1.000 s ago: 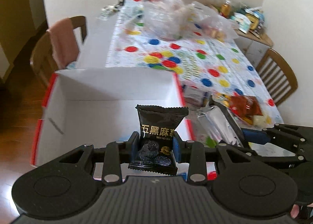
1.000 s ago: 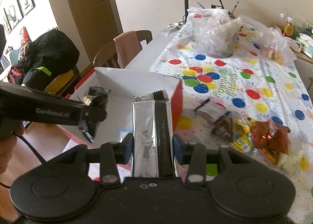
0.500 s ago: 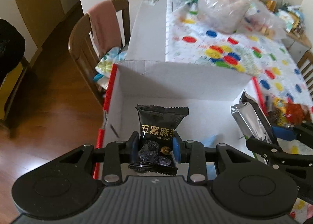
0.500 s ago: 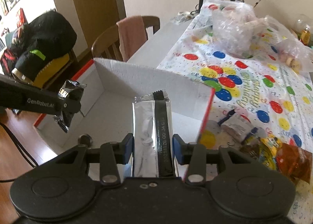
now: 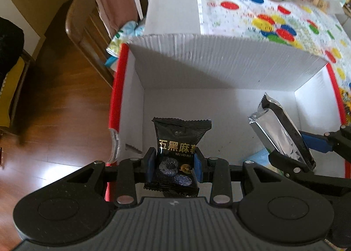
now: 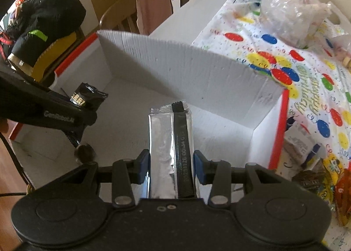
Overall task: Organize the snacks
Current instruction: 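Carry both packets into the red box and open both grippers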
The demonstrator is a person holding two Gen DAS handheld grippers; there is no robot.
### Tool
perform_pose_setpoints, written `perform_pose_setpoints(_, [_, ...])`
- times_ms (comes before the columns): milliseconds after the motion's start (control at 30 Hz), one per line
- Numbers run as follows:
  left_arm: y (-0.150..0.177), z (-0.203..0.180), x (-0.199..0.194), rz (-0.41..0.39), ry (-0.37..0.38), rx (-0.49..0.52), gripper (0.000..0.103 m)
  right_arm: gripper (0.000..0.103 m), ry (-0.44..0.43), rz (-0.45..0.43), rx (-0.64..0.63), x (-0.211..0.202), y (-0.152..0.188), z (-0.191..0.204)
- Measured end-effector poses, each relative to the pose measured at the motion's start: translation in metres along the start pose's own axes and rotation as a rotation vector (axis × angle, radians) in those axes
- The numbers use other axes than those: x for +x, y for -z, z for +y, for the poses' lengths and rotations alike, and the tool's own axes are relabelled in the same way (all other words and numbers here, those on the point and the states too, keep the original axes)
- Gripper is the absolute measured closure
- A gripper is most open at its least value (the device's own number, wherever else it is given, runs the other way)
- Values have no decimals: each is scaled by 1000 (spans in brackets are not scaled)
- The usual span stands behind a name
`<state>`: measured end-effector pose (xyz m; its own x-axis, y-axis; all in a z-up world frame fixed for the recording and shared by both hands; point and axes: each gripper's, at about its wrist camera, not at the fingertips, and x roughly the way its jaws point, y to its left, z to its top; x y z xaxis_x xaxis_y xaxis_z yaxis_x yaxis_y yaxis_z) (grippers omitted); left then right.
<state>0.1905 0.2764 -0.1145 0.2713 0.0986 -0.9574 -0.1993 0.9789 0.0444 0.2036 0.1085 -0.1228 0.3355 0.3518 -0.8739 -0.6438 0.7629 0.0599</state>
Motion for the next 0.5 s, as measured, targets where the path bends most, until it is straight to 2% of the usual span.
perform_pose_setpoints(200, [-5, -14, 7, 29, -5, 74, 68, 62, 9, 44, 0, 12, 1, 2])
perform_pose_setpoints(500, [-9, -16, 14, 56, 1, 87, 68, 61, 7, 69, 22, 19, 4, 0])
